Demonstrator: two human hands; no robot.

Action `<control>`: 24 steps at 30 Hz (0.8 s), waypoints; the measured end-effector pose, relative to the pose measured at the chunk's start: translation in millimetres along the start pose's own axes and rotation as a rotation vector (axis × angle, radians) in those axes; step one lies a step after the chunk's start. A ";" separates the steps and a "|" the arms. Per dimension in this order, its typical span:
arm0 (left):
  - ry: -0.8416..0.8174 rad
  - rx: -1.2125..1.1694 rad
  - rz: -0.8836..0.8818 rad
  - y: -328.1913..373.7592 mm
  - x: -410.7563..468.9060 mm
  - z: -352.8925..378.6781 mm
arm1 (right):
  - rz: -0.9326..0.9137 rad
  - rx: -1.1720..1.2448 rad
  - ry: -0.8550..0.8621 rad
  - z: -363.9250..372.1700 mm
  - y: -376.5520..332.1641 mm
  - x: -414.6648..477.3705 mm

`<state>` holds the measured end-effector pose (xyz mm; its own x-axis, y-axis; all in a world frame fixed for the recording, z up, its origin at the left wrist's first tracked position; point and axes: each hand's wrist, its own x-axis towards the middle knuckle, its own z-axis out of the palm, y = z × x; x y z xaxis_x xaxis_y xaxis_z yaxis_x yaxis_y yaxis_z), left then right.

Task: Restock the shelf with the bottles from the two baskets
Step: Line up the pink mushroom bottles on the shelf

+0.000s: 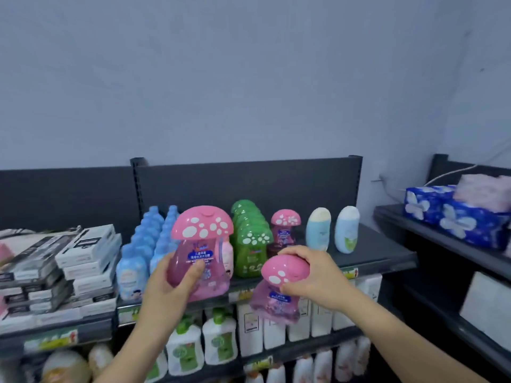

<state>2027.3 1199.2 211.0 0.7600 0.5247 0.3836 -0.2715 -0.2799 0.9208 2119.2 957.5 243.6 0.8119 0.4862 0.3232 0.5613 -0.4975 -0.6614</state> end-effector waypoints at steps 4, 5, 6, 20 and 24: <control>0.013 -0.001 0.019 8.7 8.8 48.4 | -0.001 -0.010 0.006 -38.6 39.2 10.4; 0.019 0.001 0.025 11.5 11.0 57.8 | -0.004 -0.010 0.006 -45.0 46.9 14.2; 0.022 0.006 0.026 14.2 13.8 66.7 | -0.003 -0.010 0.002 -50.1 54.3 18.5; 0.031 0.007 0.094 15.8 91.1 124.3 | -0.051 -0.133 -0.083 -47.8 118.5 136.6; 0.030 -0.014 0.093 10.1 122.2 130.8 | -0.051 -0.227 -0.153 -36.0 135.0 171.0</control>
<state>2194.7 1155.4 258.0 0.7128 0.5211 0.4694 -0.3486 -0.3174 0.8819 2339.6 947.6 233.9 0.7574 0.6090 0.2353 0.6367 -0.6092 -0.4727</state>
